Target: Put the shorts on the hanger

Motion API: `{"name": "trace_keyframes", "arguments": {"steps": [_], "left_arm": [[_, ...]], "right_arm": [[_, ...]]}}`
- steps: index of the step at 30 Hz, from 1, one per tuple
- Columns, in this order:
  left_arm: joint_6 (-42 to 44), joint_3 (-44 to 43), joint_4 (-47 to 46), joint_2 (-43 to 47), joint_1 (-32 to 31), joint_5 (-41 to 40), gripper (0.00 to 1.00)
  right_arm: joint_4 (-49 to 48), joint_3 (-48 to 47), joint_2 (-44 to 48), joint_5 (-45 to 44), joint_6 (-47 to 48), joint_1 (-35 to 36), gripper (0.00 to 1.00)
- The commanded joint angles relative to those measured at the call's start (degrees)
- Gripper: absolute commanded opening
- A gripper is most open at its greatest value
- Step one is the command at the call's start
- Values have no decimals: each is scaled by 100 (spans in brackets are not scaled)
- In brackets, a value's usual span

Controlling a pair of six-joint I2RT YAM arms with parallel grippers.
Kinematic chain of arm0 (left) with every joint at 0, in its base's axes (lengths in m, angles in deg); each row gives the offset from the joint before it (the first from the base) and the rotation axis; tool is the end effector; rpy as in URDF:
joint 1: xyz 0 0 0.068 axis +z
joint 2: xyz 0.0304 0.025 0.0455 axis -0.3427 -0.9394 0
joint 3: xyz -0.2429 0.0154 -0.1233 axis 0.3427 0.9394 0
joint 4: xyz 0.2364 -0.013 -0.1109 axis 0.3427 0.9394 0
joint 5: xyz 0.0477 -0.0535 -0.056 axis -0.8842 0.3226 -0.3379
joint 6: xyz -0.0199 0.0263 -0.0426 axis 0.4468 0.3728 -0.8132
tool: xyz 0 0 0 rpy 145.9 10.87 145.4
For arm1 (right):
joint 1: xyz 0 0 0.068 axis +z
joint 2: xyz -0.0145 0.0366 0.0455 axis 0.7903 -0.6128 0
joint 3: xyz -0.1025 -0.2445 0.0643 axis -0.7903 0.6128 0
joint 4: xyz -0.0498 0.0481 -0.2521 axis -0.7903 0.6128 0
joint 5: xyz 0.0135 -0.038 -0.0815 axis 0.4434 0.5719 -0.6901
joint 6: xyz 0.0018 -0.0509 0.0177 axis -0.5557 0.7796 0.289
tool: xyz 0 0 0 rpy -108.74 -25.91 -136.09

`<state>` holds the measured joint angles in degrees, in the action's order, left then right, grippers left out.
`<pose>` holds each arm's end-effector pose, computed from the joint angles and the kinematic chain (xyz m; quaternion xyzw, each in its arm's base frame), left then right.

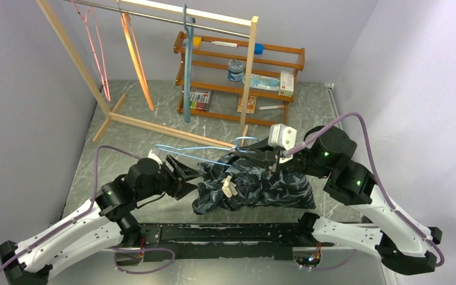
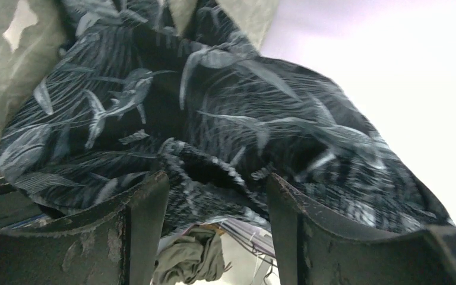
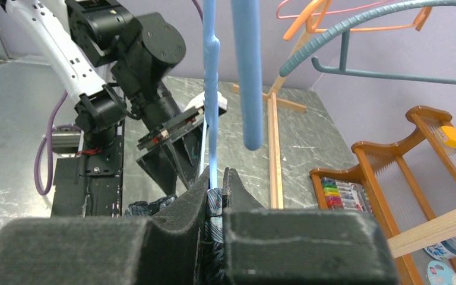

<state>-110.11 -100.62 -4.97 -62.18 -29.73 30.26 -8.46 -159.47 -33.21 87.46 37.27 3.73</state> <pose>0.0944 -0.1116 0.2670 -0.3172 0.7907 -0.4971 0.1647 0.0719 0.1289 0.4647 -0.5193 0.4707 0.3472 0.6231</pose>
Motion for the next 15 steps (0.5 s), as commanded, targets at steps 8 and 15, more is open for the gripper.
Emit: {"name": "trace_keyframes", "arguments": {"steps": [8, 15], "left_arm": [[-72, 386, -718, -601, -6, 776, 65], [-138, 682, -1012, -651, -5, 751, 41]], "right_arm": [[-337, -41, 85, 69, 45, -5, 0], [-412, 32, 107, 57, -11, -4, 0]]}}
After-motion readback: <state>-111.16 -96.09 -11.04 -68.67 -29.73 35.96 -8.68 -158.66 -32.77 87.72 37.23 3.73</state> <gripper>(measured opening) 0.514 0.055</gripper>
